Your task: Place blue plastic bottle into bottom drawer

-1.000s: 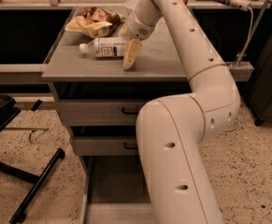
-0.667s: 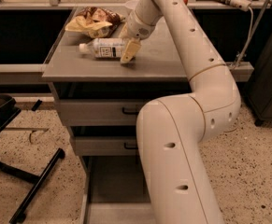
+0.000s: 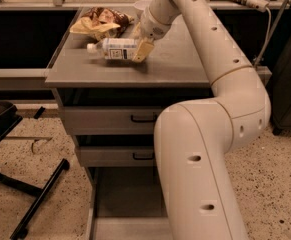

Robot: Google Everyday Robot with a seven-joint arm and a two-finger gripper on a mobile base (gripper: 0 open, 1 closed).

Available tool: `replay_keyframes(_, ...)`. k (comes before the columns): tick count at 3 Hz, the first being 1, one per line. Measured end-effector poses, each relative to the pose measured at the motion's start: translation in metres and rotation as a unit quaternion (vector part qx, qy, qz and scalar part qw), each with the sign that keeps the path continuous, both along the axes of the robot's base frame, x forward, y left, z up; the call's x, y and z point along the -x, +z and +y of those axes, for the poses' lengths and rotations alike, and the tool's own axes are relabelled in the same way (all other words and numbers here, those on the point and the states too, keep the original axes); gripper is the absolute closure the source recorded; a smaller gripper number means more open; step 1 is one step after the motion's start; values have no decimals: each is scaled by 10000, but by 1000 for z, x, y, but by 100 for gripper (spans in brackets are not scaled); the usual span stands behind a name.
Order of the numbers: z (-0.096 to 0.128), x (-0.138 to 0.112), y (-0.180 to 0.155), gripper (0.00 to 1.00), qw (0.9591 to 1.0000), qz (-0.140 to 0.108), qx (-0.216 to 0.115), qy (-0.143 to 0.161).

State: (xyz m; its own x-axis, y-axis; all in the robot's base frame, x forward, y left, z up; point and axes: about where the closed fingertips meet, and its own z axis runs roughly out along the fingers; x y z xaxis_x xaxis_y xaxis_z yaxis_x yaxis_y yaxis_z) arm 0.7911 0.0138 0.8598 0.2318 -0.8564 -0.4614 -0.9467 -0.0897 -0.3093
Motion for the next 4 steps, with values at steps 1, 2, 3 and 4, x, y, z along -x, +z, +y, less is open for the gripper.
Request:
replay_keyframes(1,-9,4,46,100,9976,-691,-84,-10)
replay_keyframes(2,-35,33,126,100,9860,-1581,-450,-289)
replay_keyframes(3,-43,86,156,100,9800,-1837,-712,-284)
replay_keyframes(4,-38,136,127,100,9829,-1569,-962,-113)
